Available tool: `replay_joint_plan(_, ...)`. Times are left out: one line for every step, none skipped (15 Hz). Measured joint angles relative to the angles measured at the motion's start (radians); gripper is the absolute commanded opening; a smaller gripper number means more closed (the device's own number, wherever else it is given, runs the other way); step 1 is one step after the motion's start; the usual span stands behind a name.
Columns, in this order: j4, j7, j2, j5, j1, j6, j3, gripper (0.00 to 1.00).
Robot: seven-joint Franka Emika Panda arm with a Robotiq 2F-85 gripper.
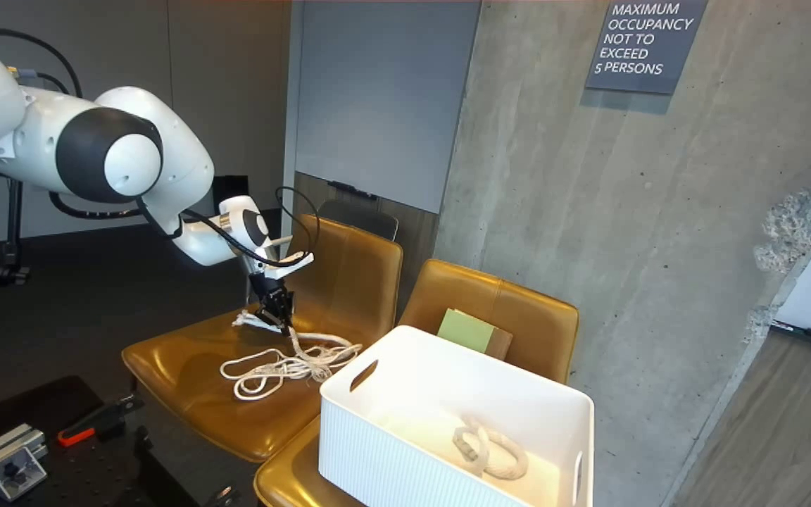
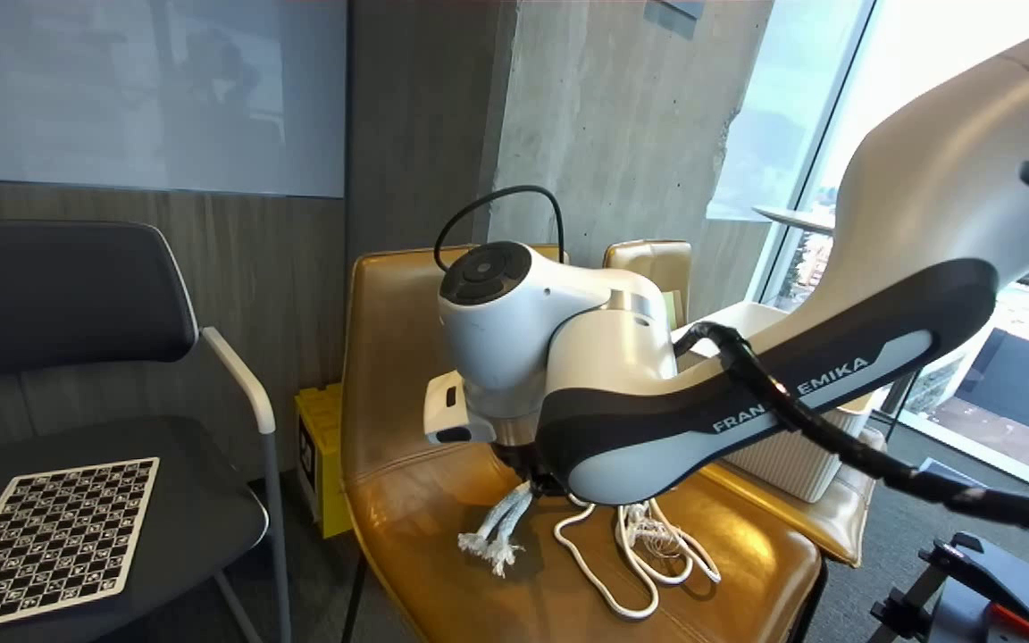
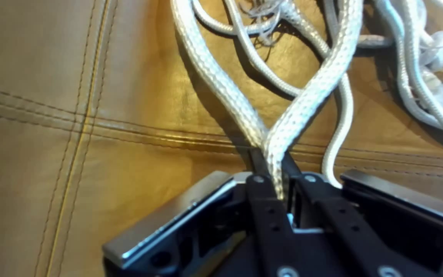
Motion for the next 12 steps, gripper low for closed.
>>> replay_joint_plan(-0.044,0.035,-0.044,0.0,0.001,0.001,0.001,0.03)
replay_joint_plan(-0.089,0.073,-0.09,0.0,0.002,0.008,0.001,0.03)
replay_joint_plan(-0.134,0.112,-0.137,-0.001,0.005,0.02,0.002,0.03)
replay_joint_plan(-0.179,0.153,-0.185,-0.004,0.006,0.038,0.003,0.03)
replay_joint_plan(-0.222,0.198,-0.232,-0.011,0.006,0.062,0.005,0.03)
replay_joint_plan(-0.267,0.252,-0.282,-0.025,0.006,0.09,0.004,0.03)
replay_joint_plan(-0.31,0.308,-0.33,-0.044,0.006,0.114,0.002,0.03)
replay_joint_plan(-0.355,0.367,-0.384,-0.068,0.004,0.133,-0.001,0.03)
replay_joint_plan(-0.398,0.426,-0.437,-0.09,0.0,0.145,-0.003,0.03)
replay_joint_plan(-0.437,0.48,-0.488,-0.108,-0.007,0.149,-0.004,0.03)
replay_joint_plan(-0.476,0.533,-0.542,-0.122,-0.017,0.149,-0.004,0.03)
replay_joint_plan(-0.511,0.577,-0.592,-0.13,-0.03,0.149,-0.005,0.03)
